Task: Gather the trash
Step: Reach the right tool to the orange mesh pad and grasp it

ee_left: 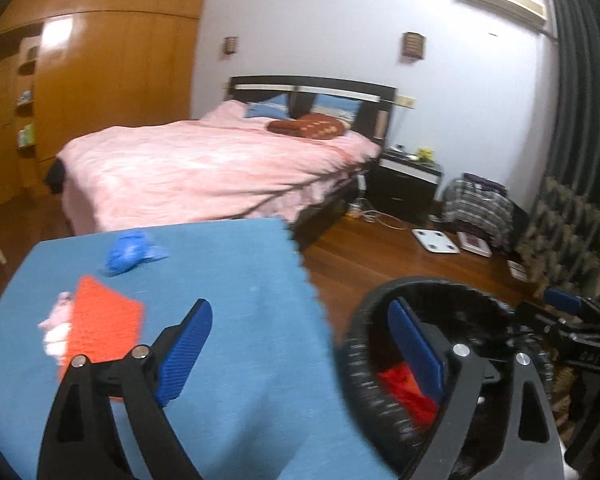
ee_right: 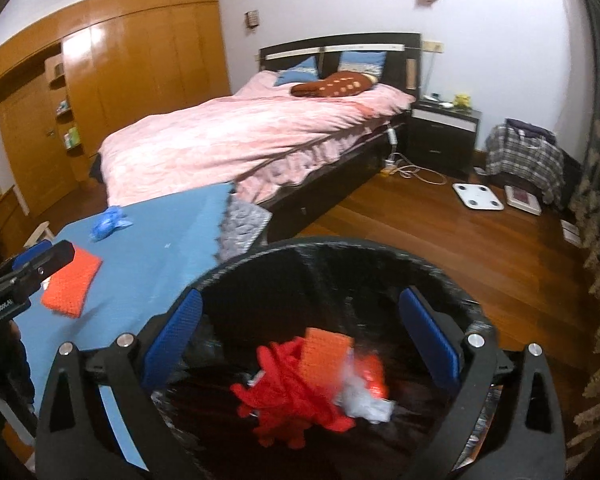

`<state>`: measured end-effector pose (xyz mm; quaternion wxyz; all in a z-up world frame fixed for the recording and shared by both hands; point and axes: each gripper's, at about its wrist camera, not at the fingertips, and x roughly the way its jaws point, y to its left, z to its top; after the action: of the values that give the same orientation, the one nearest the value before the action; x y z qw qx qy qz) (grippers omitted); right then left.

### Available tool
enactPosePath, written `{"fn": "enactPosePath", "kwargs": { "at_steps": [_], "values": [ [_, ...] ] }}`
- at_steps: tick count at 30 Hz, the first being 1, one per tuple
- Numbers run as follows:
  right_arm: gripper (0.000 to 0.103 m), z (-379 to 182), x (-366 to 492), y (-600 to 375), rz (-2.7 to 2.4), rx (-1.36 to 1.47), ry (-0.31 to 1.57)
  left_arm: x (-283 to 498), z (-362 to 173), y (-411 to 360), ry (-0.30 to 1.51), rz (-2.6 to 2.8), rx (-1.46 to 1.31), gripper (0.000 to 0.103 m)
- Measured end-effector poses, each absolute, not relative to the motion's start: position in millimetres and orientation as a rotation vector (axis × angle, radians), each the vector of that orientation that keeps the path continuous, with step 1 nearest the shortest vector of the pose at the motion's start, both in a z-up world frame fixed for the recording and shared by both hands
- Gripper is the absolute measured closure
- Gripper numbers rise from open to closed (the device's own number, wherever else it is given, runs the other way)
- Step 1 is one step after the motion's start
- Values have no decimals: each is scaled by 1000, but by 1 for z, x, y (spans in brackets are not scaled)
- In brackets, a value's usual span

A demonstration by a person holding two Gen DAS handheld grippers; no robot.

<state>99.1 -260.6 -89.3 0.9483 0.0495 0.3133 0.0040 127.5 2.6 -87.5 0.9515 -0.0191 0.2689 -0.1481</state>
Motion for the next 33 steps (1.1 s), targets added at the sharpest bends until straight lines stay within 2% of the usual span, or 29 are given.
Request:
{"fn": "enactPosePath", "kwargs": {
  "at_steps": [17, 33],
  "values": [
    [7, -110, 158, -114, 230, 27, 657, 129, -123, 149, 574, 18, -69, 14],
    [7, -148, 196, 20, 424, -23, 725, 134, -169, 231, 660, 166, -80, 14]
  ]
}}
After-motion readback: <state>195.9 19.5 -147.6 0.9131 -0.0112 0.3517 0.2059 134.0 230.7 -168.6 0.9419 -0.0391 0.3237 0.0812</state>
